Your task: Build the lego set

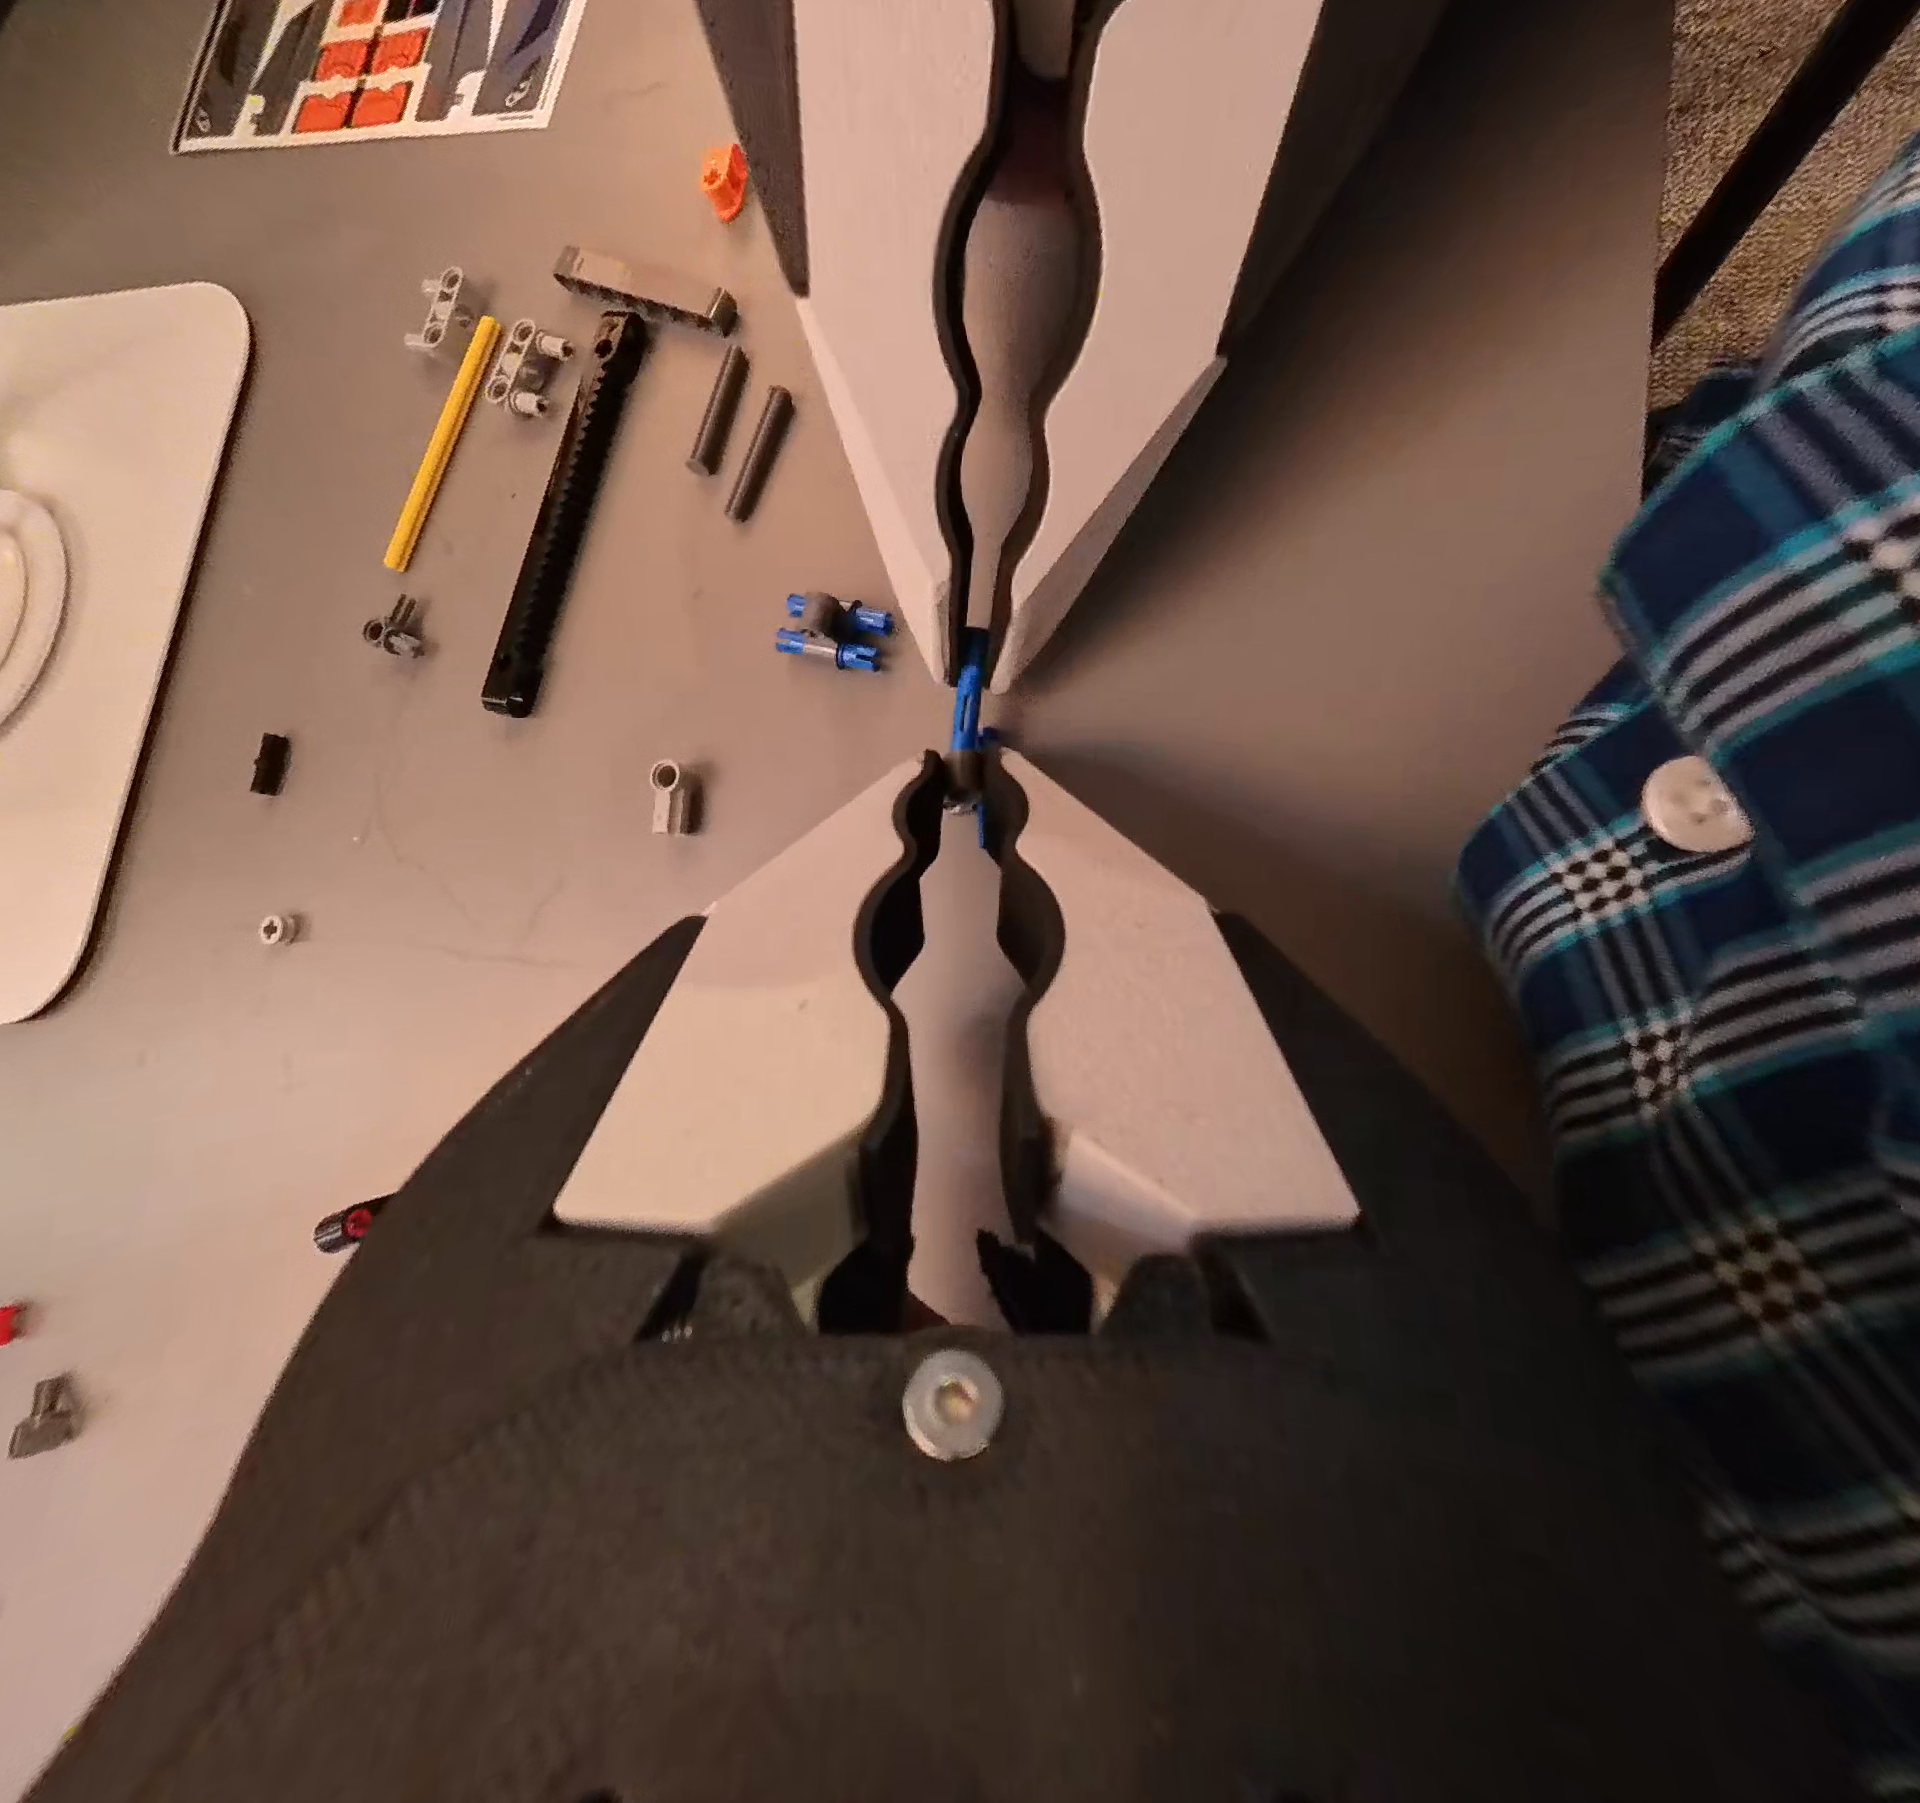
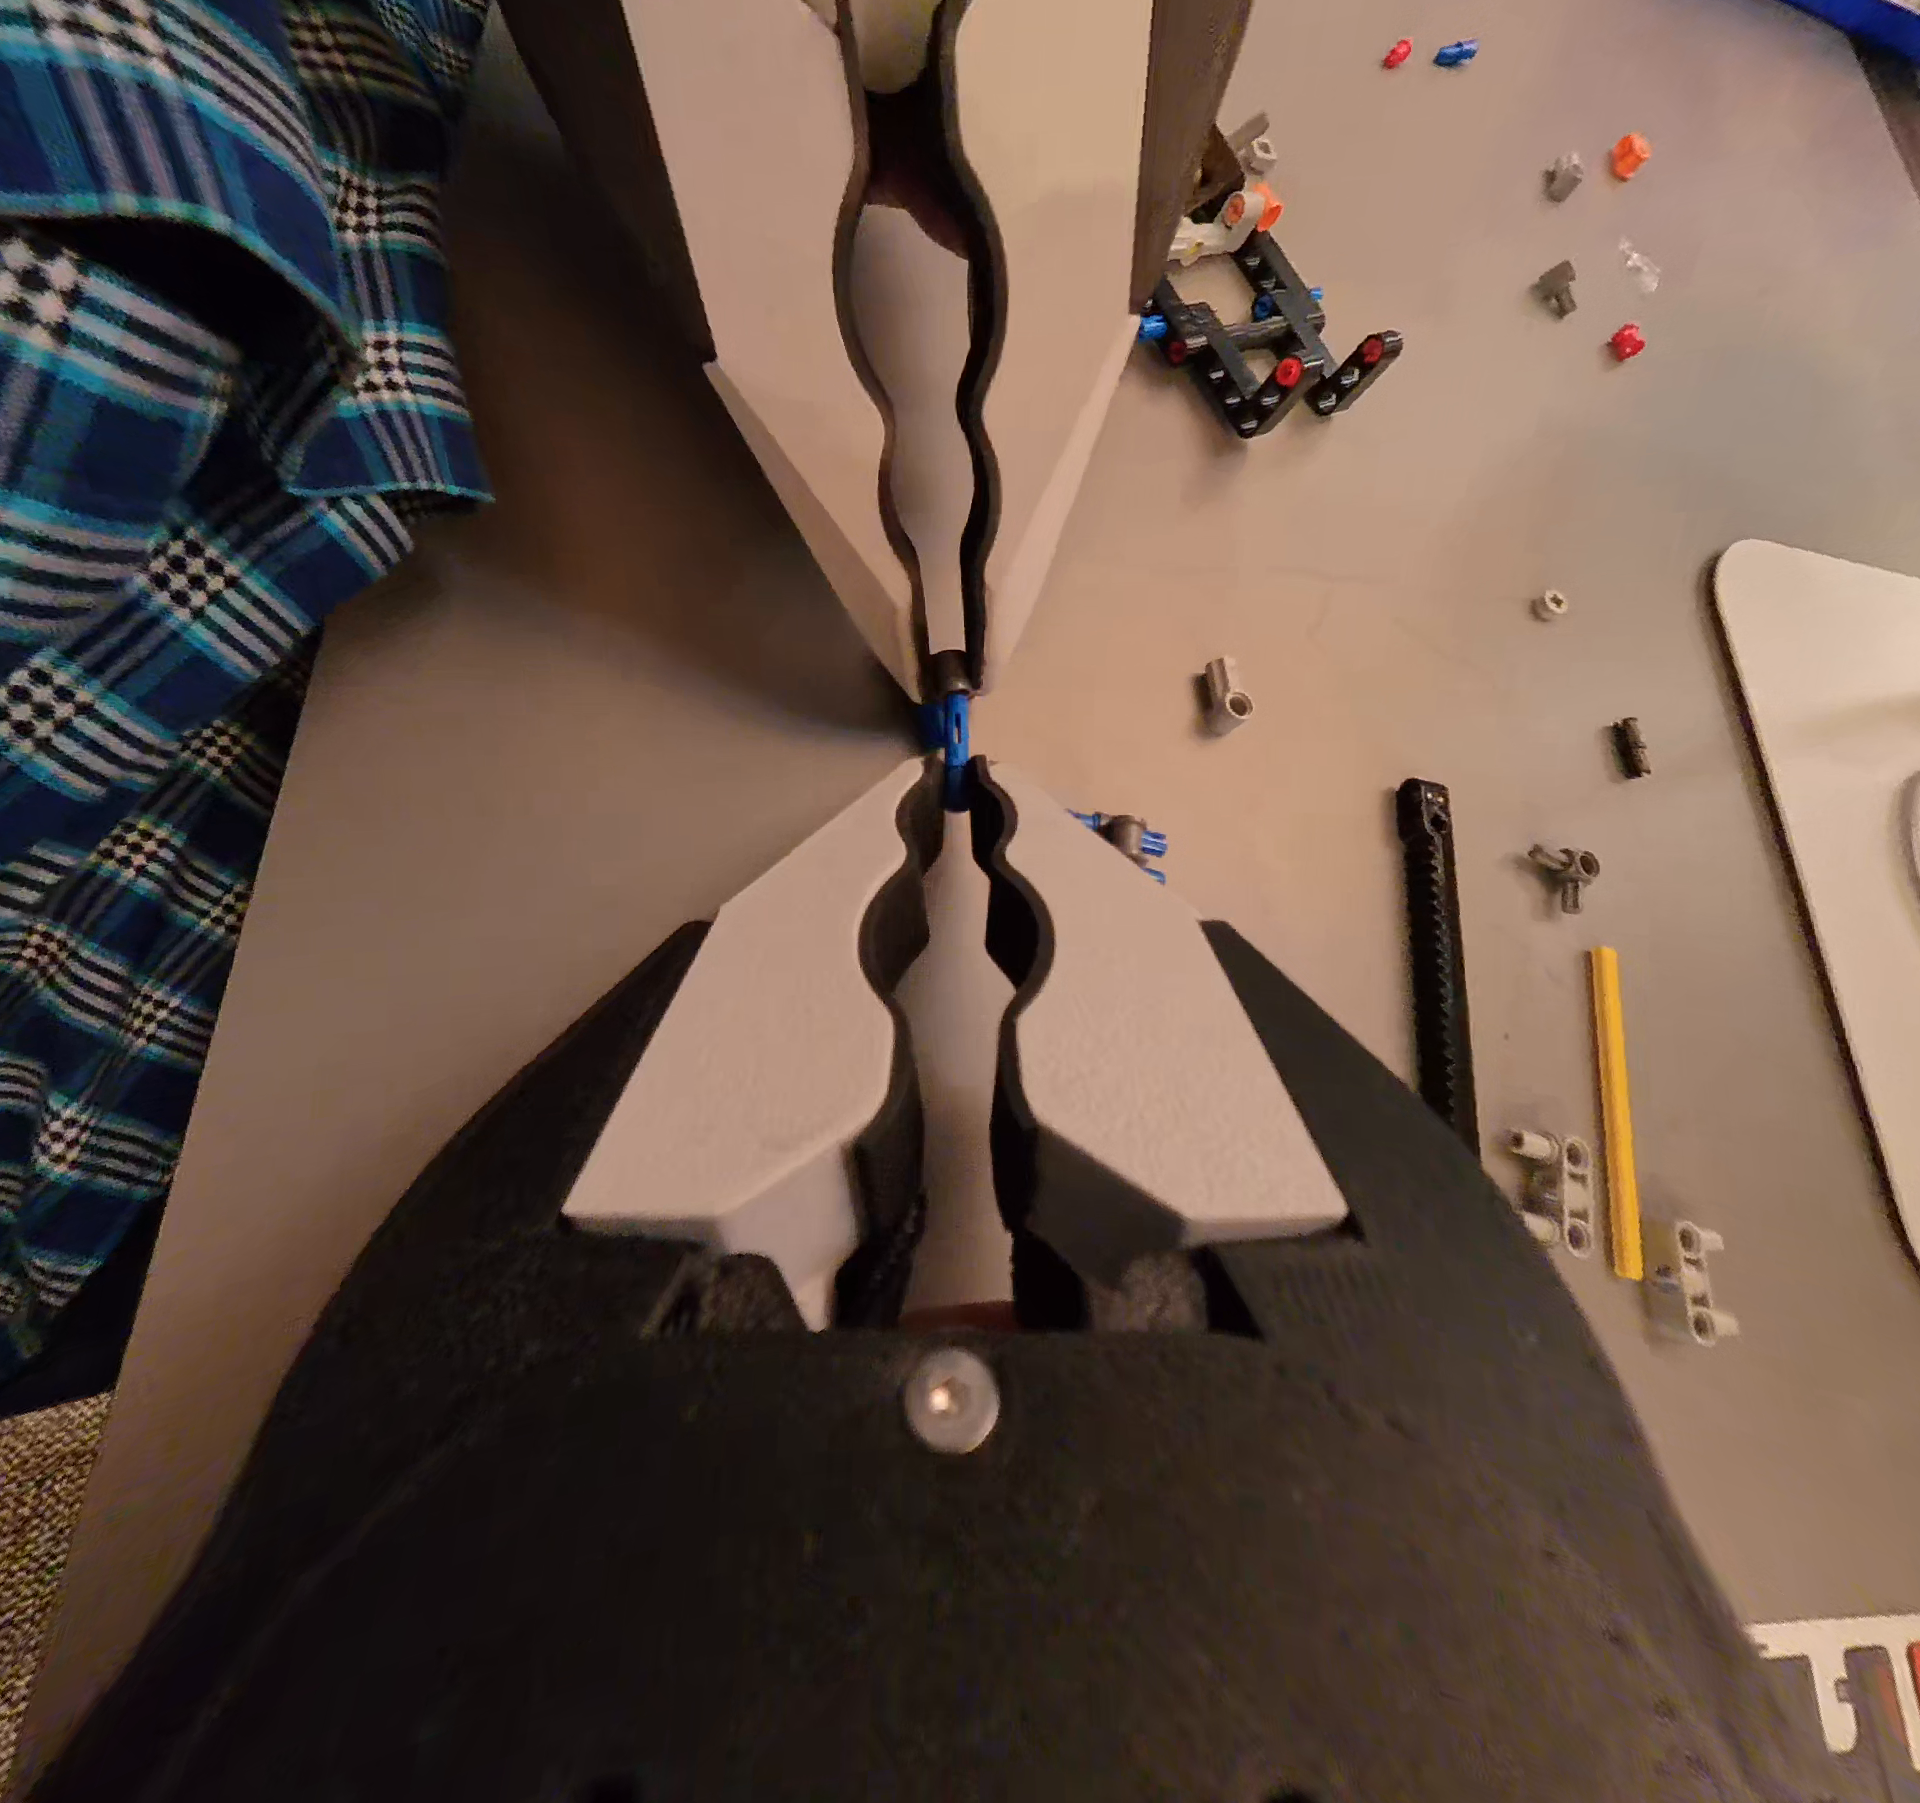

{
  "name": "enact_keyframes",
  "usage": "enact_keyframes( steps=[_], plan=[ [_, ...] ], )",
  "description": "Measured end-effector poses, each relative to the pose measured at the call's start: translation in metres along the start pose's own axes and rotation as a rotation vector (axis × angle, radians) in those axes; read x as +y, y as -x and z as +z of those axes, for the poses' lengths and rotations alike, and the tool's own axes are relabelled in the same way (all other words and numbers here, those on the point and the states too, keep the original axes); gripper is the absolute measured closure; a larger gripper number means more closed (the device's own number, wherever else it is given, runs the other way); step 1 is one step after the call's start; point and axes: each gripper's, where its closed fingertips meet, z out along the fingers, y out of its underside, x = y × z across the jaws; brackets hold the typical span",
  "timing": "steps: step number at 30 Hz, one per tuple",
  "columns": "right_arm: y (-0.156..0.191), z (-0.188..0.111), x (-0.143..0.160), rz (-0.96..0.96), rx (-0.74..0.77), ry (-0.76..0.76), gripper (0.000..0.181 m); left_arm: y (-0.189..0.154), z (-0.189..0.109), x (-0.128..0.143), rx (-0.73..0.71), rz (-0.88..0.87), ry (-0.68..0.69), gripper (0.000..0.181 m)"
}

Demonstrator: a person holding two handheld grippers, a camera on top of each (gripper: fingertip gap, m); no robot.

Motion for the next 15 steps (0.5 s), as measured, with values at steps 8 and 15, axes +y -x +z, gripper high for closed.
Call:
enact_keyframes(
  steps=[8, 15],
  plan=[
    [0.0011, -0.0017, -0.0019, 0.000, -0.015, -0.019, 0.180, -0.0014, 0.0000, -0.0011, 0.013, 0.006, -0.023, 0.175],
    [0.0045, -0.0028, -0.0038, -0.034, -0.061, -0.039, 0.180, -0.0055, -0.0020, -0.0010, 0.044, 0.035, -0.069, 0.175]
  ],
)
